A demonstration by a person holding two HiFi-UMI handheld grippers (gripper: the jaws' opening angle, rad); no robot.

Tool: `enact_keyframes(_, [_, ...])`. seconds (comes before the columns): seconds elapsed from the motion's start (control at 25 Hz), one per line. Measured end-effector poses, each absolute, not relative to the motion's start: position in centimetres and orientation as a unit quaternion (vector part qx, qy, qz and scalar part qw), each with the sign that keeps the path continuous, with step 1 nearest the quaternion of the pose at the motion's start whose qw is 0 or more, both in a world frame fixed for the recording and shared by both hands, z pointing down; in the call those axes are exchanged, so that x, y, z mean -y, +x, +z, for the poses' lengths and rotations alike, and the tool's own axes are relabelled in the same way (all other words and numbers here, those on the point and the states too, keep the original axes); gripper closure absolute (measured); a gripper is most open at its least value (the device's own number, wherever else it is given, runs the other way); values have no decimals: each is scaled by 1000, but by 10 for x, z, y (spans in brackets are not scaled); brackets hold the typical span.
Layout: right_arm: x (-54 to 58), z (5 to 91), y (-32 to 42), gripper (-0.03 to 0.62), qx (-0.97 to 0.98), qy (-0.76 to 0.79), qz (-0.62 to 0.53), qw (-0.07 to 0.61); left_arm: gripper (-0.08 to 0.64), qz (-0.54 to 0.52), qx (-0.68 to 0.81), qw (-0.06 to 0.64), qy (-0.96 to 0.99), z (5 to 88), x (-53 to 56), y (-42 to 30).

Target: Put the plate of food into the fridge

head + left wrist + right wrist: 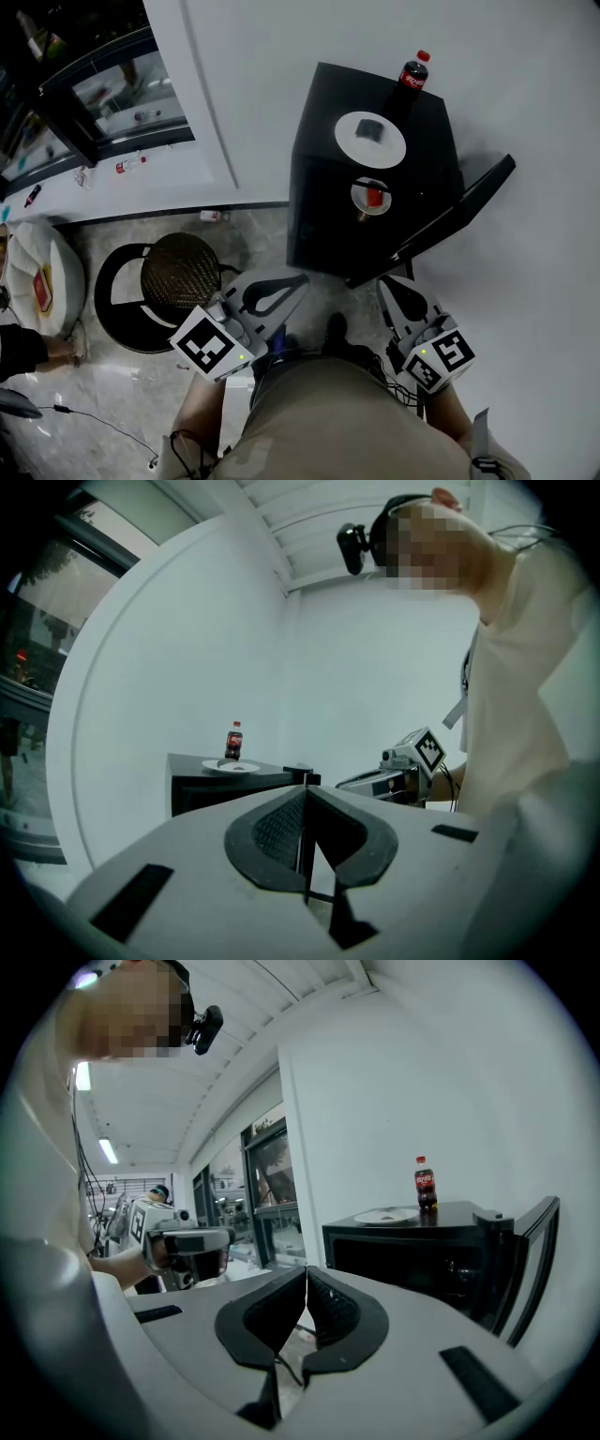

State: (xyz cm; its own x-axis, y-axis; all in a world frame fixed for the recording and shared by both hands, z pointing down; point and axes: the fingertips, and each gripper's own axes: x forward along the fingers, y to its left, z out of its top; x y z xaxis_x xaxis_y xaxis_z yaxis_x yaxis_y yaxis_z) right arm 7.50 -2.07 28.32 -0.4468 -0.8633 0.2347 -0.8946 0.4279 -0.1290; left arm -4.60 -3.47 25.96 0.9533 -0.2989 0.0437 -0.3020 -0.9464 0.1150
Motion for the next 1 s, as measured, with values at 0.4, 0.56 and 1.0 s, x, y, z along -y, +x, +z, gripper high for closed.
enact_keyframes(0.4, [46, 289, 96, 571, 863, 484, 133, 61, 549, 54, 161, 44, 984, 258, 48, -4])
enact_keyframes(0.56, [47, 294, 107, 571, 865, 477, 140, 66, 549, 71, 162, 31, 984, 259, 59, 14])
enact_keyframes(1.0, [57, 311, 141, 571, 867, 463, 172, 69, 549, 157, 177, -107, 966, 257, 134, 64])
